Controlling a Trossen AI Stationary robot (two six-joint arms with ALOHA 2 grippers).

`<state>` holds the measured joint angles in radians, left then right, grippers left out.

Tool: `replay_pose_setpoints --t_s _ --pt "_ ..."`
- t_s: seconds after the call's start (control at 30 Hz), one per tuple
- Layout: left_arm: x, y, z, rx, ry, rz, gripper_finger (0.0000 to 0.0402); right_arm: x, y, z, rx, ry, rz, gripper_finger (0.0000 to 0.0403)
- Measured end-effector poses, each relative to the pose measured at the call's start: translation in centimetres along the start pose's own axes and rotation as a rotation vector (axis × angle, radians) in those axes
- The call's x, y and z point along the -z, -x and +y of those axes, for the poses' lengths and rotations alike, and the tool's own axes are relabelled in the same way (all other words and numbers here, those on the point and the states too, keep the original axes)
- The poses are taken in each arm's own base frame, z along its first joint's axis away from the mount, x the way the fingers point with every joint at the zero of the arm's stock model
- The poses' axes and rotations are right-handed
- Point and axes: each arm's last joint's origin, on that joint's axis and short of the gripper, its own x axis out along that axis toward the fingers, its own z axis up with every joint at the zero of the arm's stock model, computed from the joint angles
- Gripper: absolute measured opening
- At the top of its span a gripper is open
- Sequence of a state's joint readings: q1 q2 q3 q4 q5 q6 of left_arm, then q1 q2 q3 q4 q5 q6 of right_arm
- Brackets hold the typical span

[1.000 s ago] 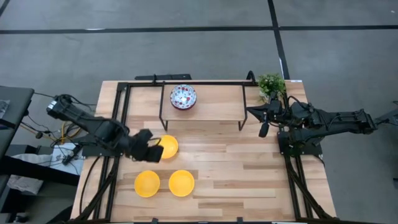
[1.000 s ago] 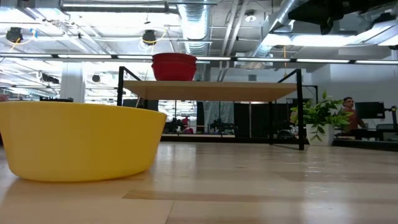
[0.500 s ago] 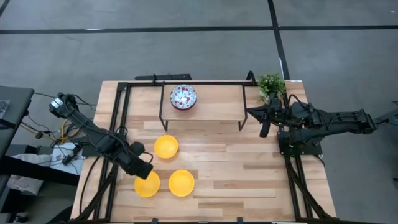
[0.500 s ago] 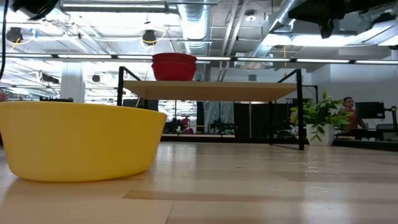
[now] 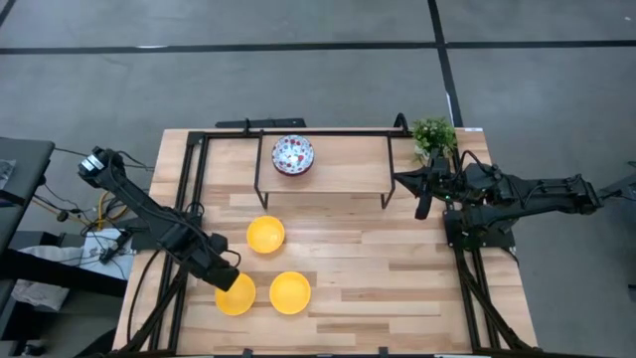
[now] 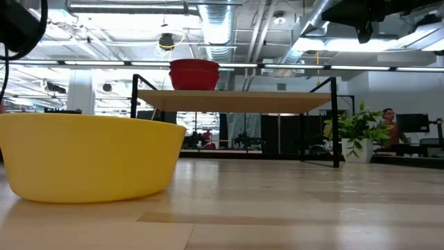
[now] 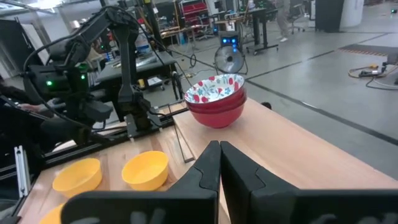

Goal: Pick & Place Mini bowls
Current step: Put the bottom left yellow bowl on the shelf

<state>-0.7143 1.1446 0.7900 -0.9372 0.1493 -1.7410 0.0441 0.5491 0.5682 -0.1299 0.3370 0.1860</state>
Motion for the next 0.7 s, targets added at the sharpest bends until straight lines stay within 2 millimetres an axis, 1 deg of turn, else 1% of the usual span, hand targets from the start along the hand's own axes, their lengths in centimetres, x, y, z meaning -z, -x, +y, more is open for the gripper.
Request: replay_pose_setpoints --t_s 0.2,0.5,0.7 --pt "-0.2 -1.3 0.3 0.020 0.042 0.002 0.0092 0.0 0.0 0.0 0.000 0.000 0.000 0.0006" --pt "0.0 -2.9 1.3 0.001 0.066 0.009 0.0140 0.0 0.0 0.0 0.000 0.001 0.000 0.0045" --pt "-0.2 -4.0 1.4 0.059 0.073 0.022 0.0143 0.0 0.0 0.0 0.001 0.001 0.001 0.0055"
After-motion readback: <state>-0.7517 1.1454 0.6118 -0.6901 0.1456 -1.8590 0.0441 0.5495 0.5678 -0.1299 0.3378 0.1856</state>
